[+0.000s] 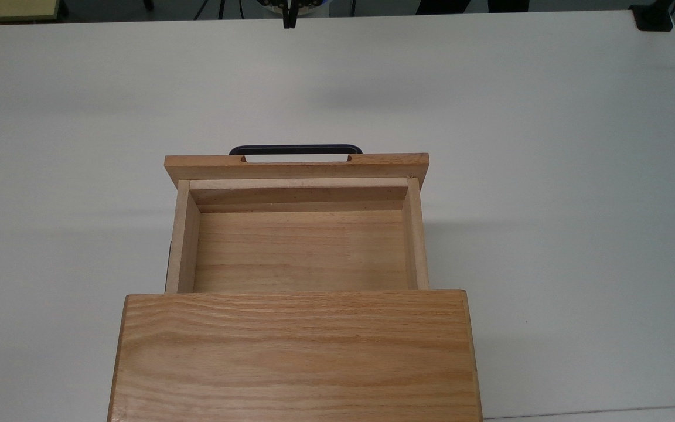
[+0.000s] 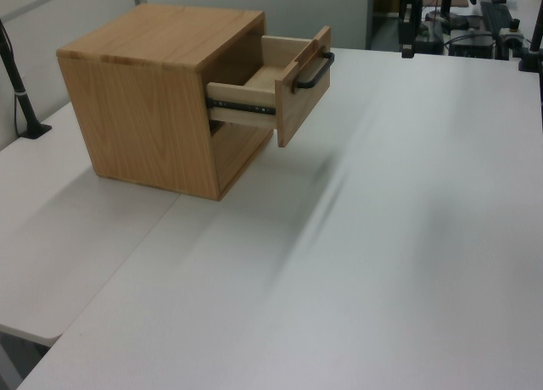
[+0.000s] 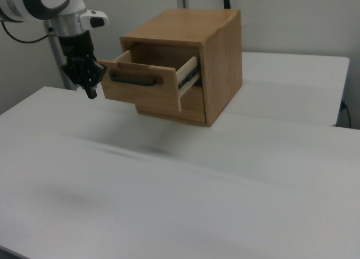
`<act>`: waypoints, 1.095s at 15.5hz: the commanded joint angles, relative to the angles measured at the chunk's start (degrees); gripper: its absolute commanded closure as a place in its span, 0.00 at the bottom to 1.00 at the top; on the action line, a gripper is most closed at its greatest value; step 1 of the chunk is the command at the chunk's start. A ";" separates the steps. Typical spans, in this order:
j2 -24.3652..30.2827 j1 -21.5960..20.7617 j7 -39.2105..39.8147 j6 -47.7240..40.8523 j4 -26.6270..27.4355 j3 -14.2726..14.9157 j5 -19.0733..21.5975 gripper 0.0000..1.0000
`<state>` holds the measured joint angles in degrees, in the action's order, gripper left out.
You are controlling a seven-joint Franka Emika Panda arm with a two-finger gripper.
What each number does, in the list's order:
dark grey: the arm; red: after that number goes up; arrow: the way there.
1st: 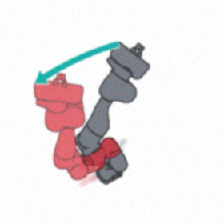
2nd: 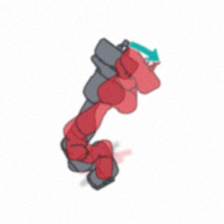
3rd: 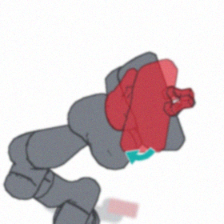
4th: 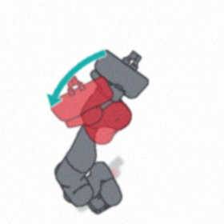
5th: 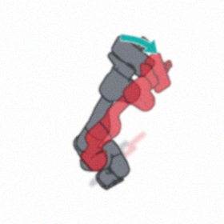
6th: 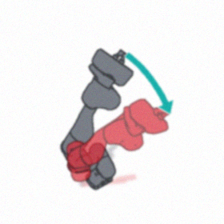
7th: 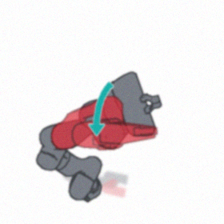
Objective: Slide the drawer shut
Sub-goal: 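Move the gripper toward the black handle of the open wooden drawer, then push the drawer front with the gripper into the cabinet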
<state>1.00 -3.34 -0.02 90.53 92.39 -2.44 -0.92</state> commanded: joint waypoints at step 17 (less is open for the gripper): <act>-16.90 -0.62 -1.38 15.10 -10.74 0.24 0.74 1.00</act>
<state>-13.92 -3.34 0.60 102.43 83.26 -2.44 -0.91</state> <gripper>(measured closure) 0.965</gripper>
